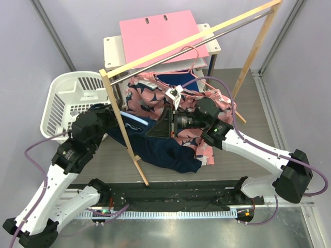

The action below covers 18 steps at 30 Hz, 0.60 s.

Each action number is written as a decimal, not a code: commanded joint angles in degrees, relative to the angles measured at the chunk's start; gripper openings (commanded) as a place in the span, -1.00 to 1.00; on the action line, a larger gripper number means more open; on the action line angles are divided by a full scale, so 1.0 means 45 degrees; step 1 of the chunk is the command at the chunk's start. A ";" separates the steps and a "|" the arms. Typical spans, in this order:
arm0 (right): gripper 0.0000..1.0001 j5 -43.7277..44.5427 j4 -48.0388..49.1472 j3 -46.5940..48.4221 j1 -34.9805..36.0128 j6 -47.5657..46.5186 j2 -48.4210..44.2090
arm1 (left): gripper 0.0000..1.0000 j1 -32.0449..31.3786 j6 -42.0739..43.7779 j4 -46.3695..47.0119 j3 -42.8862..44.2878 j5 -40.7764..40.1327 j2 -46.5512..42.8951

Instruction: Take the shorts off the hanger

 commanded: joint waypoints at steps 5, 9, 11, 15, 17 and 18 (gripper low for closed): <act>-0.78 0.0140 0.1379 0.0766 0.0094 -0.0332 -0.0519 | -0.99 0.0161 0.0944 0.0773 0.0759 0.0340 0.0541; -0.22 0.2308 -0.2721 0.1038 0.0113 -0.3046 -0.1532 | -0.99 0.0180 0.0965 -0.0380 0.1502 0.0262 0.0600; -0.05 0.2975 -0.4871 0.1234 0.0094 -0.4023 -0.1847 | -0.99 0.0160 0.0946 -0.0226 0.1503 0.0184 0.0580; 0.11 0.4167 -0.6828 0.1255 0.0113 -0.5451 -0.2706 | -0.99 0.0161 0.0907 -0.0128 0.1718 -0.0031 0.0658; 0.31 0.4402 -0.7414 0.0847 0.0113 -0.5668 -0.3194 | -0.99 0.0180 0.0693 0.0125 0.1543 -0.0012 0.0620; 0.38 0.4538 -0.7532 0.0670 0.0113 -0.5708 -0.3351 | -0.99 0.0161 0.0498 0.0127 0.1503 -0.0012 0.0542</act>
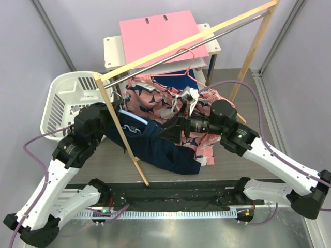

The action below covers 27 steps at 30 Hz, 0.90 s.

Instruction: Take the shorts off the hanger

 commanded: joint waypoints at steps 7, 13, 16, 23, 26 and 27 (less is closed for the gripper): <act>0.29 0.0994 -0.1024 -0.1729 0.0030 -0.0644 -0.2251 | -0.99 0.0005 -0.0904 0.1080 0.0546 -0.0357 -0.0216; -0.01 0.0700 -0.0727 -0.2297 0.0031 -0.0213 -0.2077 | -0.99 0.0005 -0.1023 0.1568 0.0721 -0.0318 0.0096; -0.31 0.0426 -0.1096 -0.2141 0.0031 0.0021 -0.1550 | -0.99 0.0005 -0.0945 0.1686 0.0936 -0.0455 0.0291; 0.18 0.1440 -0.1625 -0.1577 0.0050 -0.0094 -0.2172 | -1.00 0.0025 -0.0418 0.1669 0.1131 -0.0338 0.0545; 0.49 0.2319 -0.2424 -0.0118 0.0050 -0.0465 -0.2019 | -0.99 0.0025 -0.0125 0.1317 0.1151 -0.0259 0.0468; 0.50 0.2437 -0.2756 0.0355 0.0050 -0.0543 -0.1766 | -1.00 0.0025 -0.0028 0.1141 0.1170 -0.0259 0.0390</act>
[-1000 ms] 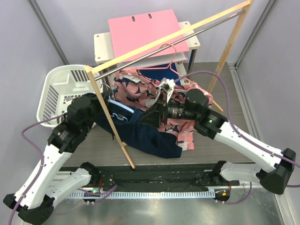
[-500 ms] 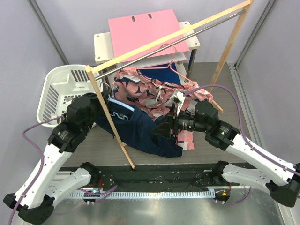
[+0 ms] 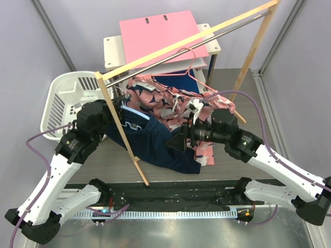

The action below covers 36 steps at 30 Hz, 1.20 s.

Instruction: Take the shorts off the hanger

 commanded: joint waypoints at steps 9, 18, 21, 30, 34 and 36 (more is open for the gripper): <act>0.39 0.0835 -0.1215 0.5372 0.0050 -0.0345 0.2620 | -0.99 -0.0014 0.0470 0.0237 0.0391 -0.0016 -0.0896; 0.17 0.0520 -0.0296 0.6135 0.0206 0.0514 0.3579 | -0.99 -0.0014 0.0353 0.0003 0.0196 0.0062 -0.1111; 0.15 0.0599 -0.0295 0.6194 0.0304 0.0670 0.3618 | -1.00 -0.0034 0.0411 -0.0270 0.0215 -0.0074 -0.1150; 0.08 0.0658 -0.0197 0.6194 0.0870 0.0730 0.3910 | -0.99 -0.0014 0.0431 -0.0193 0.0255 0.0042 -0.0799; -0.07 0.0716 -0.0197 0.6233 0.0929 0.0729 0.4047 | -0.99 -0.0014 0.0431 -0.0056 0.0391 0.0120 -0.0604; -0.17 0.0794 -0.0217 0.6272 0.0948 0.0710 0.4047 | -1.00 -0.0033 0.0489 -0.0075 0.0430 0.0159 -0.0584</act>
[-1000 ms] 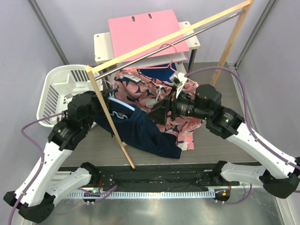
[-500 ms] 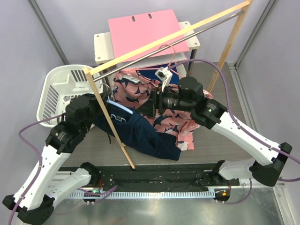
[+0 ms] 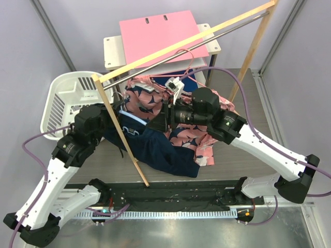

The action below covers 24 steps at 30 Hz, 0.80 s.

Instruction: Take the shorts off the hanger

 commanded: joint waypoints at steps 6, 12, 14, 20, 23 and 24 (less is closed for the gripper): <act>-0.55 0.0177 0.0458 0.0711 0.0089 -0.0009 0.0196 | -0.99 -0.0019 -0.0016 0.0936 0.0406 -0.0107 0.0009; -0.95 0.0372 0.0399 0.0419 0.0089 -0.0223 -0.0193 | -0.99 -0.0019 -0.0035 0.1014 0.0406 -0.0244 0.0009; -0.99 0.0509 0.0418 0.0146 0.0089 -0.0302 -0.0525 | -0.99 -0.0019 -0.0016 0.1033 0.0406 -0.0322 0.0028; -0.99 0.0061 0.0243 -0.0694 0.0108 -0.0224 -0.1169 | -0.99 -0.0019 -0.0309 0.1617 0.0153 -0.0986 -0.0108; -0.99 0.0215 0.0106 -0.1357 0.0108 -0.0224 -0.1792 | -0.99 -0.0019 -0.0290 0.2107 0.0132 -0.1357 -0.0108; -0.99 0.0294 0.0087 -0.1552 0.0089 -0.0224 -0.1989 | -0.99 -0.0019 -0.0251 0.2262 0.0113 -0.1396 -0.0108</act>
